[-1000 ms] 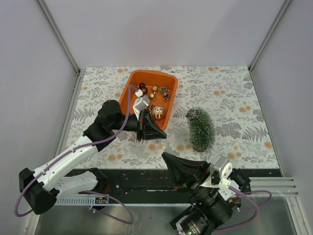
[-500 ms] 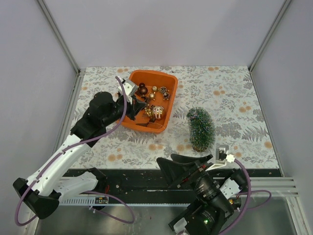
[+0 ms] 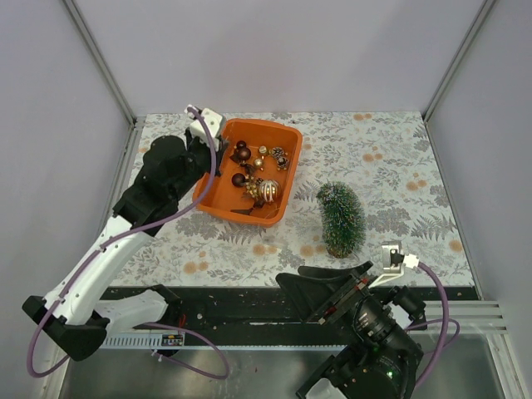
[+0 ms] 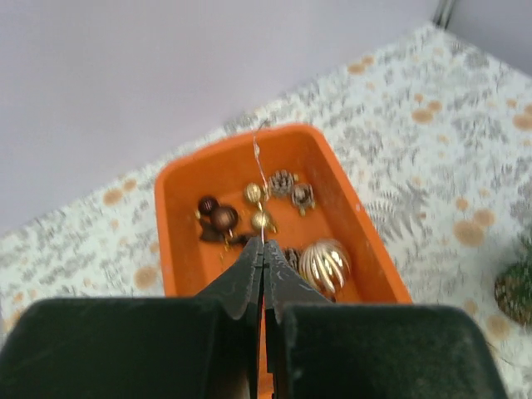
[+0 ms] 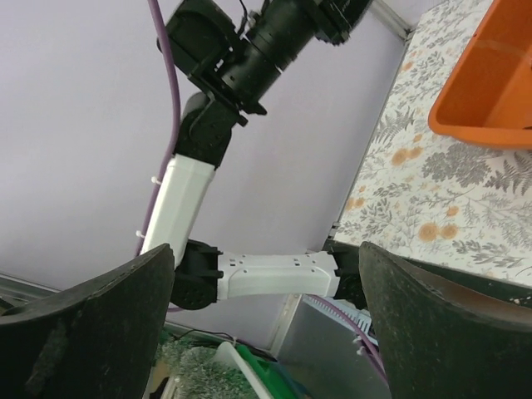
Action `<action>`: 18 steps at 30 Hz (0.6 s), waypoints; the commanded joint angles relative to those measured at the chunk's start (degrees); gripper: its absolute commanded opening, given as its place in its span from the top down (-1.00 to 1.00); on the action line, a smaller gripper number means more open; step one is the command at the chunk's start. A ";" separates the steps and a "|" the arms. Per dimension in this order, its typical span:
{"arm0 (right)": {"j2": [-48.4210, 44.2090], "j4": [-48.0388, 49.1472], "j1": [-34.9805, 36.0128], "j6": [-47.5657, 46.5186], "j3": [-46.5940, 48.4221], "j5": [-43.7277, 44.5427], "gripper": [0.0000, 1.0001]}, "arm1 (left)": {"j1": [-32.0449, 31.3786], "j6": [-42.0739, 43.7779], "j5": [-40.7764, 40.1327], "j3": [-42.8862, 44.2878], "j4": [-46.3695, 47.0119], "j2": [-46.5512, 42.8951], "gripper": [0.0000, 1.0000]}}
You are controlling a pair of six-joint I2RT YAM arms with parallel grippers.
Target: Decorate the small christmas tree
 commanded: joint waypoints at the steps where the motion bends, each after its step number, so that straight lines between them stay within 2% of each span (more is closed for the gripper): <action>1: 4.40 12.82 0.44 3.81 0.22 -4.15 -0.99 | 0.36 2.21 -2.04 10.98 4.76 3.26 1.00; 5: 6.59 18.52 0.35 4.43 -0.84 -2.84 -0.99 | 0.36 3.80 0.50 16.96 7.65 5.46 1.00; 7: 7.65 25.62 -0.70 6.79 -2.41 -2.84 -0.99 | 0.36 4.59 1.56 18.90 8.45 6.60 1.00; 10: 6.96 37.39 -4.56 11.97 -9.78 -3.27 -0.99 | 0.36 5.55 2.35 20.22 8.89 8.54 1.00; 13: 6.77 44.44 -7.99 15.49 -15.86 -2.58 -0.99 | 0.36 5.91 2.18 18.82 8.89 9.42 1.00; 15: 9.13 48.22 -10.27 16.82 -15.79 -1.26 -0.99 | 0.36 6.35 2.35 16.63 9.85 9.16 1.00; 18: 16.33 56.38 -15.97 21.63 -10.00 0.94 -0.99 | 0.36 6.53 3.23 14.16 10.74 8.72 1.00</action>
